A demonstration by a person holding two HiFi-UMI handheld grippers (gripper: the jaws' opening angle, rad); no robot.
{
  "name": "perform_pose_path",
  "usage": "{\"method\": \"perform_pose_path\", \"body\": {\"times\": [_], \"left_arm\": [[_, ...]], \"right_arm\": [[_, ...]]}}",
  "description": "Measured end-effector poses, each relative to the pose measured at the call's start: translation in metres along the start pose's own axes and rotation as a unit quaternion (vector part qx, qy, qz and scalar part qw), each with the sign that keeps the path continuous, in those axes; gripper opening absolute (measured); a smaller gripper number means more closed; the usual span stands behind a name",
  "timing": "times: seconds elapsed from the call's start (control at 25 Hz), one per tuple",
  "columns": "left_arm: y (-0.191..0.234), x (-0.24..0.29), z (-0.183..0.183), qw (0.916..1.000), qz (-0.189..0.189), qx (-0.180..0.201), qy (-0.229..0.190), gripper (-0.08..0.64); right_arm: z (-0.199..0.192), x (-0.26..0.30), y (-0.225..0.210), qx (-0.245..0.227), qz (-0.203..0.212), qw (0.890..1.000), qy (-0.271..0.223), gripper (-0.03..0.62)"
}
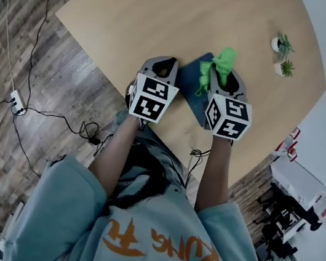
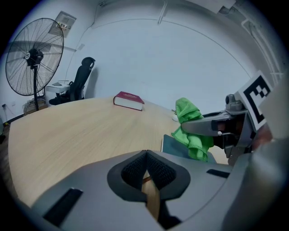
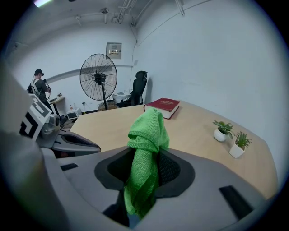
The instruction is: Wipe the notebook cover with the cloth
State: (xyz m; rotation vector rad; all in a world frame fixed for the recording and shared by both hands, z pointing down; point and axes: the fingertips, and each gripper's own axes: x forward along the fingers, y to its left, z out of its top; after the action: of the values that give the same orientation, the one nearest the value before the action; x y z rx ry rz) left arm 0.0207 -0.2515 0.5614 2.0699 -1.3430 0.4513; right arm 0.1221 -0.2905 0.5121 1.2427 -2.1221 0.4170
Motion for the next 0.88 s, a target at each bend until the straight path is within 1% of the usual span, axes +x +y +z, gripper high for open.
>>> {"method": "perform_pose_path", "body": {"times": [0.24,0.4,0.52,0.72,0.88], "left_arm": [[0.009,0.008,-0.001,0.9998,0.004,-0.014,0.011,0.015],[0.007,0.012,-0.002,0.9996,0.004,-0.010,0.026,0.015],[0.004,0.018,-0.006,0.9988,0.010,0.013,0.047,0.015],[-0.003,0.025,-0.017,0.9935,0.021,0.070,0.087,0.015],[-0.005,0.026,-0.020,0.9918,0.021,0.082,0.096,0.015]], "right_arm": [[0.013,0.026,-0.002,-0.007,0.016,1.000,0.008,0.124],[0.014,0.042,-0.002,-0.018,0.020,0.999,0.021,0.124],[0.008,0.054,-0.003,-0.026,0.021,0.999,0.034,0.124],[-0.009,0.066,-0.002,-0.049,0.017,0.997,0.059,0.126],[-0.014,0.067,-0.001,-0.067,0.009,0.996,0.065,0.126]]}}
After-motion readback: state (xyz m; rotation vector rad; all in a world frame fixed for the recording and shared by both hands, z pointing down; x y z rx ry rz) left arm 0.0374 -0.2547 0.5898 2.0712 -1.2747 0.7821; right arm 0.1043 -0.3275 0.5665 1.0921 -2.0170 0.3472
